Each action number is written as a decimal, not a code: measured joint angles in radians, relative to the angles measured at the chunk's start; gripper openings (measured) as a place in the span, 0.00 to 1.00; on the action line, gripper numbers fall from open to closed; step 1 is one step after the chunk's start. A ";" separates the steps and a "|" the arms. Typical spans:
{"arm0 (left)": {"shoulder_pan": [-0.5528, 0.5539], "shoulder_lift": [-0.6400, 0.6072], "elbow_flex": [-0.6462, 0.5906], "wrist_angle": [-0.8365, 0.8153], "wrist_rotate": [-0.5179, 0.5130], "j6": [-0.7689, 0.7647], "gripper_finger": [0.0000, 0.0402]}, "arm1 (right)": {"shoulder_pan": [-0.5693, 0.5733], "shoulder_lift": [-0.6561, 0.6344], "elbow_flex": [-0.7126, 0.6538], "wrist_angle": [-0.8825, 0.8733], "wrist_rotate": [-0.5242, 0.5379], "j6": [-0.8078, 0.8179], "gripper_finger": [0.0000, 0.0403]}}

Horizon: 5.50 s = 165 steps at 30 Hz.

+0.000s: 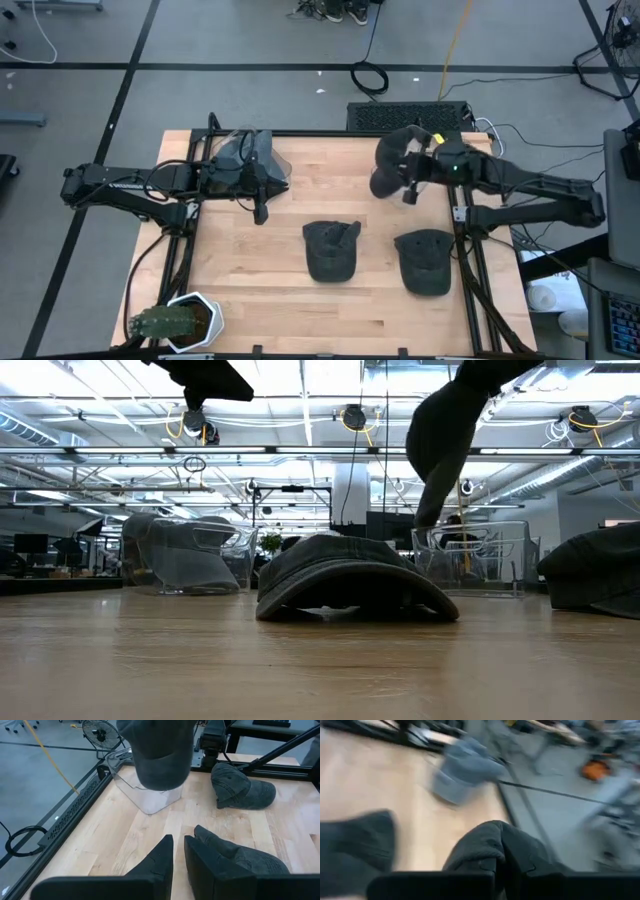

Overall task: Pick & Place hat
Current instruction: Put the left black cap into the right transparent bin

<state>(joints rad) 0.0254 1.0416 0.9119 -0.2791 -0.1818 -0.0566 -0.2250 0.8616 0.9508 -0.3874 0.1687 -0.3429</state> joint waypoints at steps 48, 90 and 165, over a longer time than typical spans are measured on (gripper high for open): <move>-0.001 0.179 0.000 0.348 0.029 -0.190 0.14 | -0.483 0.074 -0.137 0.628 -1.150 0.097 0.00; 0.106 0.576 0.028 1.018 0.573 -0.735 0.54 | -0.172 0.153 -0.135 1.226 -1.139 0.245 0.00; 0.062 0.281 0.028 0.511 0.536 -0.280 0.02 | -0.155 0.180 -0.135 0.499 -0.140 0.380 0.51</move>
<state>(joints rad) 0.0872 1.3228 0.9401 0.2315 0.3546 -0.3371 -0.3804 1.0416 0.8158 0.1115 0.0289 0.0368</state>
